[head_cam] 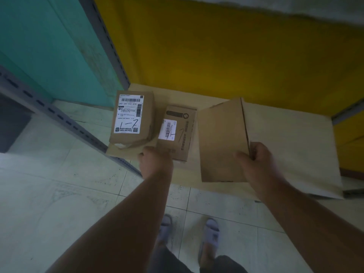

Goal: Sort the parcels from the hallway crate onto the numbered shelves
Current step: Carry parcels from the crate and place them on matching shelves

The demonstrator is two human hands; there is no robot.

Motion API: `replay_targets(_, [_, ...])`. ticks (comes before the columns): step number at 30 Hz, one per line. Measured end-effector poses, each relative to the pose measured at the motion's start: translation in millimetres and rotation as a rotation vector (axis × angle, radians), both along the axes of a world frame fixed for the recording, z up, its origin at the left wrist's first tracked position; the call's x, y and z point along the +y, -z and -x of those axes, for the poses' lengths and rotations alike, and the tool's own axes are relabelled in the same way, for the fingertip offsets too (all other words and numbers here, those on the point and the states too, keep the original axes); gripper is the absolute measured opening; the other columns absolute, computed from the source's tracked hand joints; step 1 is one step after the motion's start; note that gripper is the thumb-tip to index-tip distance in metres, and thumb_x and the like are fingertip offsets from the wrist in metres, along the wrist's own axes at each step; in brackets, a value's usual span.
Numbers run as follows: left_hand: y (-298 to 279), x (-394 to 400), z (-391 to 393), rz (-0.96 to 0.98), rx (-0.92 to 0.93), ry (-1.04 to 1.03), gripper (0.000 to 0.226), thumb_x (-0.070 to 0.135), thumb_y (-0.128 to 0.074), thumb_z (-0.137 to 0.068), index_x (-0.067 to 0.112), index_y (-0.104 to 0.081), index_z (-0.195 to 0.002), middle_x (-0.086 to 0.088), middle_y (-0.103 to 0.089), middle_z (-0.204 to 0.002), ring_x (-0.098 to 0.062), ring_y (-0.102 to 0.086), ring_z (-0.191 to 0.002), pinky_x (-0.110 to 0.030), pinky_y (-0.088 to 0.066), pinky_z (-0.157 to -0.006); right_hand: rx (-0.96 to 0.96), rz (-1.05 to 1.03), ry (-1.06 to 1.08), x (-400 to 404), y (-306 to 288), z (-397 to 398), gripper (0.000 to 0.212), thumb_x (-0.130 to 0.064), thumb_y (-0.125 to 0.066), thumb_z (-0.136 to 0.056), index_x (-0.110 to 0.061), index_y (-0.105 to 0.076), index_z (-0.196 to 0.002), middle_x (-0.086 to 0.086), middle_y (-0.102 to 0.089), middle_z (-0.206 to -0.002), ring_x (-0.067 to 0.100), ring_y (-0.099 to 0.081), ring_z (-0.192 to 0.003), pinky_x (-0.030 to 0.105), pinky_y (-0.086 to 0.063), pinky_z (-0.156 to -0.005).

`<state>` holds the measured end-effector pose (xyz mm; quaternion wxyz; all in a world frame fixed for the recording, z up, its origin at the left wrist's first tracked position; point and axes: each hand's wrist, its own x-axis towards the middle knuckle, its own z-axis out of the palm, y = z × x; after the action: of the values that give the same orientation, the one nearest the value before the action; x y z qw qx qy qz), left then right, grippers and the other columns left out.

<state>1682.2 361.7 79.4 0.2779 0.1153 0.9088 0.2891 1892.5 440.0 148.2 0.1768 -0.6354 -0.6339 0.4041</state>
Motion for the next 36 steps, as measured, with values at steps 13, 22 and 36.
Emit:
replay_targets(13, [-147.5, -54.6, -71.1, -0.361, -0.366, 0.404, 0.033, 0.051, -0.059, -0.092, 0.045, -0.065, -0.124, 0.011, -0.064, -0.13, -0.011, -0.058, -0.118, -0.039, -0.045, -0.104, 0.515, 0.234, -0.267, -34.4, -72.3, 5.6, 0.056, -0.066, -0.044, -0.09, -0.021, -0.065, -0.116, 0.001, -0.074, -0.103, 0.021, -0.071, -0.09, 0.041, -0.057, -0.067])
replay_targets(22, [-173.9, -110.9, -59.2, -0.594, -0.714, 0.19, 0.031, 0.006, -0.064, -0.094, 0.005, -0.058, -0.124, -0.015, -0.07, -0.094, -0.015, -0.07, -0.072, -0.022, -0.054, -0.058, 0.309, 0.012, -0.455, -91.7, -79.2, 14.5, 0.034, -0.016, -0.055, -0.1, -0.048, -0.065, -0.092, -0.01, -0.064, -0.107, 0.007, -0.061, -0.095, 0.006, -0.042, -0.072])
replay_targets(36, [-166.9, -207.1, 12.5, -0.559, -0.86, 0.372, 0.053, -0.017, -0.045, -0.078, 0.004, -0.062, -0.123, -0.014, -0.072, -0.119, -0.03, -0.071, -0.108, -0.048, -0.053, -0.098, 0.249, -0.171, -0.172, -123.9, -113.3, 46.3, 0.062, -0.03, -0.072, -0.089, -0.035, -0.041, -0.142, -0.008, -0.06, -0.114, 0.007, -0.065, -0.083, 0.031, -0.056, -0.067])
